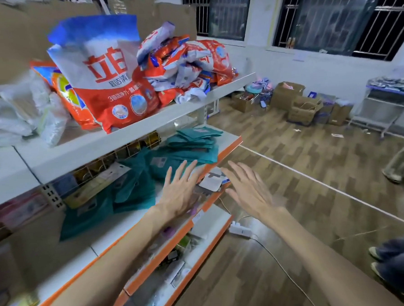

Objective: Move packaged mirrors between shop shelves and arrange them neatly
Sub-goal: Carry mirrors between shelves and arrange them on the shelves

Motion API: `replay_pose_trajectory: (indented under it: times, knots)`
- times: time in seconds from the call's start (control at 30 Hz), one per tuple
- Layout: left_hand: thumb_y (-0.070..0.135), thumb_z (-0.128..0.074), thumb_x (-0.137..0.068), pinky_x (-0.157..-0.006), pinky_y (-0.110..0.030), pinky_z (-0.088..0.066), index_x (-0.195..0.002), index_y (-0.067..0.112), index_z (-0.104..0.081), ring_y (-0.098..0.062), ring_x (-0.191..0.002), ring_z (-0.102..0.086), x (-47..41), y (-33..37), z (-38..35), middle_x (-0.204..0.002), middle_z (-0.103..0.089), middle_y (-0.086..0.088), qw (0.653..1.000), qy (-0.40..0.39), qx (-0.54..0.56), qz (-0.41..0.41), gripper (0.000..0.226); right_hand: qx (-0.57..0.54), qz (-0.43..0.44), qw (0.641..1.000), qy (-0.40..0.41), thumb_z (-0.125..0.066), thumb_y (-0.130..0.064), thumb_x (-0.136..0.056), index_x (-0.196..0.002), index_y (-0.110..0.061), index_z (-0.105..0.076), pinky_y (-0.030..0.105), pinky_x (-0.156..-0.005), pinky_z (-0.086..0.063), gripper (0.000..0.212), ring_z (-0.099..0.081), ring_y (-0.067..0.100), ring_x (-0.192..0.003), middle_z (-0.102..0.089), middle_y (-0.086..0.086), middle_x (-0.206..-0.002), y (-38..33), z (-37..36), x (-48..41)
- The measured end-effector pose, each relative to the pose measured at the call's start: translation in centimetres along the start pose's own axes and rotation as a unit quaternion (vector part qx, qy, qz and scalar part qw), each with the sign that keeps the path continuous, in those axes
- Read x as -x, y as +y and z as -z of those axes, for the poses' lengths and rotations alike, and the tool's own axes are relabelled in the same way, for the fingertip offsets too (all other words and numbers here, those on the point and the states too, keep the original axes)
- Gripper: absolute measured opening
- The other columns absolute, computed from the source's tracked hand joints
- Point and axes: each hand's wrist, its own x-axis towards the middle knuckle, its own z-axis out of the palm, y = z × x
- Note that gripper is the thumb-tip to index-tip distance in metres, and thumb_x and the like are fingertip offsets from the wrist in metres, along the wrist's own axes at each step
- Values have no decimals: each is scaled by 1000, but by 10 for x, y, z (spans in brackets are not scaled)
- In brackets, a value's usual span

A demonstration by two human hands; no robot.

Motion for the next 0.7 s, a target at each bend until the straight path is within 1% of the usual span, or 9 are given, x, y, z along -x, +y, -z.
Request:
replay_pose_trajectory:
  times: [0.07, 0.13, 0.27, 0.4, 0.53, 0.7]
  knots:
    - [50, -45, -95, -120, -55, -1, -155, 28, -4, -25, -150, 7, -9, -8, -9, -164, 4, 2, 1000, -3, -4, 23, 76, -9, 19, 1000, 0, -61, -36, -92, -147, -24, -38, 43, -107, -40, 61, -29, 24, -138, -38, 5, -154, 4, -13, -20]
    - [44, -54, -93, -119, -54, -1, -155, 27, -6, -25, -150, 7, -16, -17, -21, -164, 4, 2, 999, -8, -16, 47, 80, -17, 40, 999, -10, -56, -37, -93, -149, -24, -34, 42, -109, -37, 62, -26, 24, -141, -33, 4, -156, 8, -26, -41]
    - [41, -52, -96, -120, -52, -3, -155, 26, -6, -22, -151, 6, -32, -30, -35, -164, 4, 4, 993, -18, -17, 115, 76, -42, 105, 993, -25, -49, -36, -97, -153, -23, -28, 45, -114, -31, 60, -25, 26, -145, -27, 4, -159, 23, -47, -82]
    - [37, -52, -96, -121, -52, -4, -155, 25, -6, -20, -150, 7, -48, -34, -37, -163, 2, 6, 980, -41, -9, 193, 76, -70, 150, 985, -36, -50, -35, -99, -154, -22, -26, 47, -115, -30, 61, -23, 28, -146, -25, 4, -160, 49, -65, -124]
    - [30, -53, -93, -120, -52, -12, -154, 27, -8, -24, -149, -3, -63, -36, -36, -162, -7, 4, 967, -29, -13, 252, 76, -81, 179, 980, -42, -51, -35, -99, -153, -23, -25, 47, -115, -30, 62, -21, 26, -147, -25, 4, -160, 72, -83, -159]
    - [32, -54, -94, -119, -53, -14, -154, 27, -7, -26, -148, -8, -69, -32, -39, -160, -10, 4, 954, -29, -20, 298, 76, -101, 218, 969, -58, -47, -35, -99, -155, -24, -19, 44, -117, -24, 64, -16, 24, -148, -19, 2, -162, 77, -96, -193]
